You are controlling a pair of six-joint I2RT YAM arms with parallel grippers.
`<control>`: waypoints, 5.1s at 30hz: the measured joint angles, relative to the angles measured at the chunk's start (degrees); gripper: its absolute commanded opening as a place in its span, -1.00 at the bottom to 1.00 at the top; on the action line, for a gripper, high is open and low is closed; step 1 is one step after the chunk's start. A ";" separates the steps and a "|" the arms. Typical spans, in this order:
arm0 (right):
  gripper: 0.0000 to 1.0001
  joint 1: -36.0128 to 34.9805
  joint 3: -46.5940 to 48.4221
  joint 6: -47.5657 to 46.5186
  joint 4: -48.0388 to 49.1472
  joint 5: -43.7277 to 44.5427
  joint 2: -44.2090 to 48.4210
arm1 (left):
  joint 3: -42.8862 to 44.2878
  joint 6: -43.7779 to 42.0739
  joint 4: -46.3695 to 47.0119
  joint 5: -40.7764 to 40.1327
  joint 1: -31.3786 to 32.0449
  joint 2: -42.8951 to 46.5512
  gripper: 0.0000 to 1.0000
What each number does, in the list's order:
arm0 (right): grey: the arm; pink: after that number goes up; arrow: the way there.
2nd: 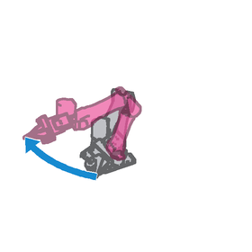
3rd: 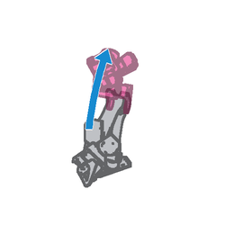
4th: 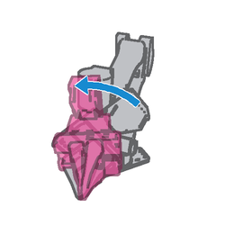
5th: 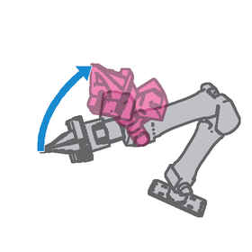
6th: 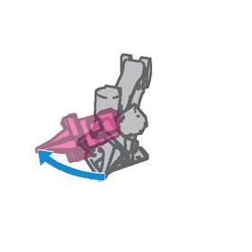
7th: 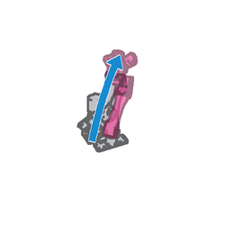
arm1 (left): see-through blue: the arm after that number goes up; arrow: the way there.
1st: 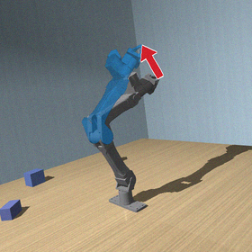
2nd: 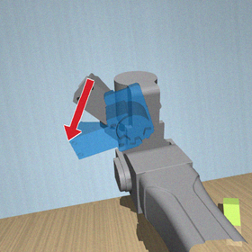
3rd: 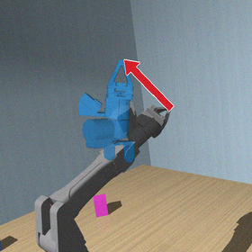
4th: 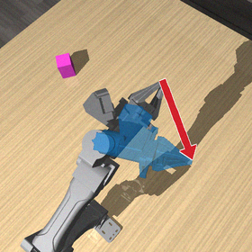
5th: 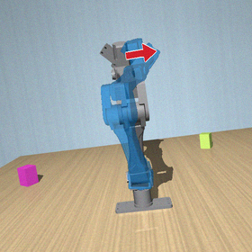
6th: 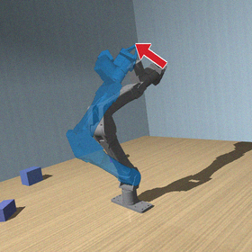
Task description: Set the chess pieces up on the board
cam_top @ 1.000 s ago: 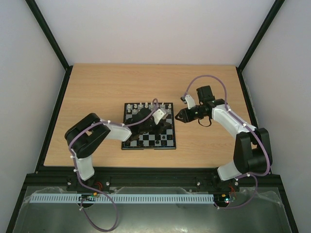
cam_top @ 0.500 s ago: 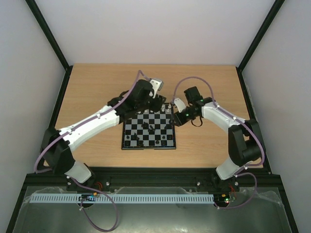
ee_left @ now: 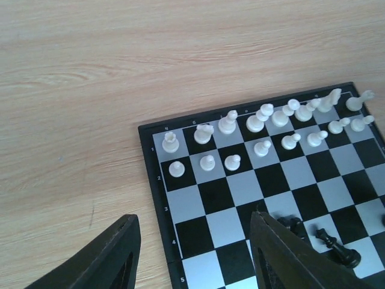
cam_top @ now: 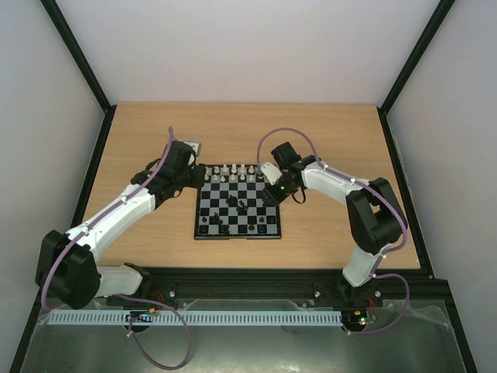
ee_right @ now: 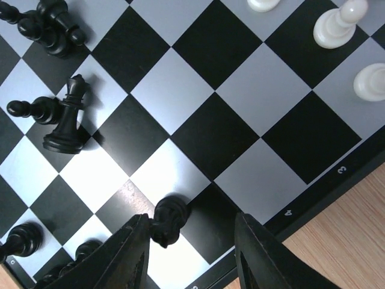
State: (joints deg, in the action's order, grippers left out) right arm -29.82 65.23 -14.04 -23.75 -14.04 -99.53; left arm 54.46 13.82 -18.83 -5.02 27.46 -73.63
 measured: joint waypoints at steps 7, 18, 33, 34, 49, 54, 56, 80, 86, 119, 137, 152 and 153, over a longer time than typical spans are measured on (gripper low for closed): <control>-0.18 -0.70 4.24 -0.22 -2.01 1.16 -0.59 | 0.22 0.37 0.39 0.20 -0.87 -0.92 -0.01; -0.19 -8.26 6.91 -1.73 -2.97 -5.64 5.03 | 0.52 3.34 -6.80 9.11 -1.14 1.55 -0.15; -0.10 -24.59 -4.98 -5.05 8.61 0.55 5.29 | -7.78 7.61 -8.31 9.64 -1.14 9.05 -0.09; -0.09 -25.03 -4.98 -5.05 9.55 1.29 4.44 | -8.48 7.63 -7.82 9.49 -1.16 9.14 -0.09; 0.07 -26.03 -2.86 -5.66 12.68 5.46 -3.17 | -12.87 4.66 -0.87 8.61 -2.78 10.12 -0.09; 0.06 -26.03 -2.01 -6.60 13.27 5.11 -4.70 | -12.87 4.35 -0.74 9.03 -3.19 10.05 -0.09; 0.02 -26.03 -1.97 -7.02 13.31 4.96 -4.76 | -12.87 4.22 -0.74 9.20 -3.28 9.88 -0.09; -0.40 -24.52 -3.85 -9.42 13.14 5.79 -0.17 | -13.31 4.94 0.37 13.77 -3.39 8.39 -0.09; -0.40 -24.20 -4.72 -11.17 13.38 8.20 6.43 | -13.35 7.61 2.08 21.22 -3.76 7.39 -0.06; -0.37 -24.20 -1.95 -14.03 13.29 13.29 10.84 | -17.92 24.79 24.92 58.01 -4.68 -4.50 -0.38; -0.33 -24.17 -1.92 -13.84 10.32 10.60 11.04 | -17.92 24.55 28.68 62.36 -3.19 -8.31 -0.83; 0.08 -17.03 -1.86 -12.33 7.21 1.95 17.18 | -17.92 24.63 29.94 53.33 -2.08 -4.17 -0.87; 0.08 -16.22 -1.86 -12.13 6.84 1.14 17.90 | -17.92 24.09 29.68 51.12 -1.90 -3.30 -0.87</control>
State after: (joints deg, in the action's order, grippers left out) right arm -46.04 63.37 -26.17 -16.91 -12.91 -81.62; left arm 36.53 37.91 10.85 46.11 25.56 -76.93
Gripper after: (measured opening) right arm 0.539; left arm 0.079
